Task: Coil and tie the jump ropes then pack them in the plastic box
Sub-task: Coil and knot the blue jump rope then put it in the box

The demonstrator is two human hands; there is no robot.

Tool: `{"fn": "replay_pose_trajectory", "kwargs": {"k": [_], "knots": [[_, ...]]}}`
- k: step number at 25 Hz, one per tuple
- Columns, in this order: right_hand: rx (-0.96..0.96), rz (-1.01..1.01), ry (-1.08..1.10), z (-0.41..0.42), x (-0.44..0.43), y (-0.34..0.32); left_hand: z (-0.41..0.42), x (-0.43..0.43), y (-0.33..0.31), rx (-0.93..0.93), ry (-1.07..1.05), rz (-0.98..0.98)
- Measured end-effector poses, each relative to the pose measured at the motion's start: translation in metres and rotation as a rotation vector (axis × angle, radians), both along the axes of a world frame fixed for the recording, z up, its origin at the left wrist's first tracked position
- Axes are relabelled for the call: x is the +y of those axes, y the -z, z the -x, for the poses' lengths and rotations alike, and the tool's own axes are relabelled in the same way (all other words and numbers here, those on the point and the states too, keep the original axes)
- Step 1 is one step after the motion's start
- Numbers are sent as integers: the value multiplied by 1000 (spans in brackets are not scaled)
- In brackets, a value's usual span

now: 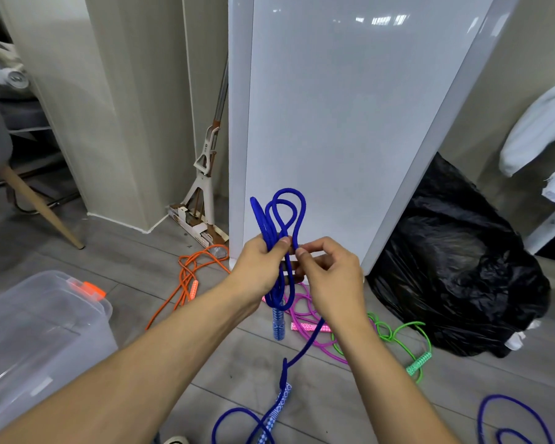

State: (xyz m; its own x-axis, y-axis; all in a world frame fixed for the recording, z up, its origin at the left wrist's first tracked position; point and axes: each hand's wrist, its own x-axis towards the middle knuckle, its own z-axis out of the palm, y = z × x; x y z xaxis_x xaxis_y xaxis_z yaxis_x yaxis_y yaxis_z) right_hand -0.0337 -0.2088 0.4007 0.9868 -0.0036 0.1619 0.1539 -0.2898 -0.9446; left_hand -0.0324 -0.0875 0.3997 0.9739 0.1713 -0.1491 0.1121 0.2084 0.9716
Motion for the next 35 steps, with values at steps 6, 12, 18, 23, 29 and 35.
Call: {"fn": "replay_pose_trajectory", "kwargs": {"k": [6,12,18,23,29,35], "knots": [[-23,167,-43,-4,-1,9,-3,3,7,-12,8,-192],[78,304,-176,-3,-4,4,-14,16,7,-50,-101,-51],[408,263,-608,-12,-33,8,-37,52,12,-62,-349,233],[532,524,-464,-21,-64,6,-39,69,11,-86,-443,67],[108,436,-152,-29,-54,-1,-31,52,6,-125,-140,-186],[114,100,-272,-19,-34,-6,-11,26,2,-166,169,-454]]}}
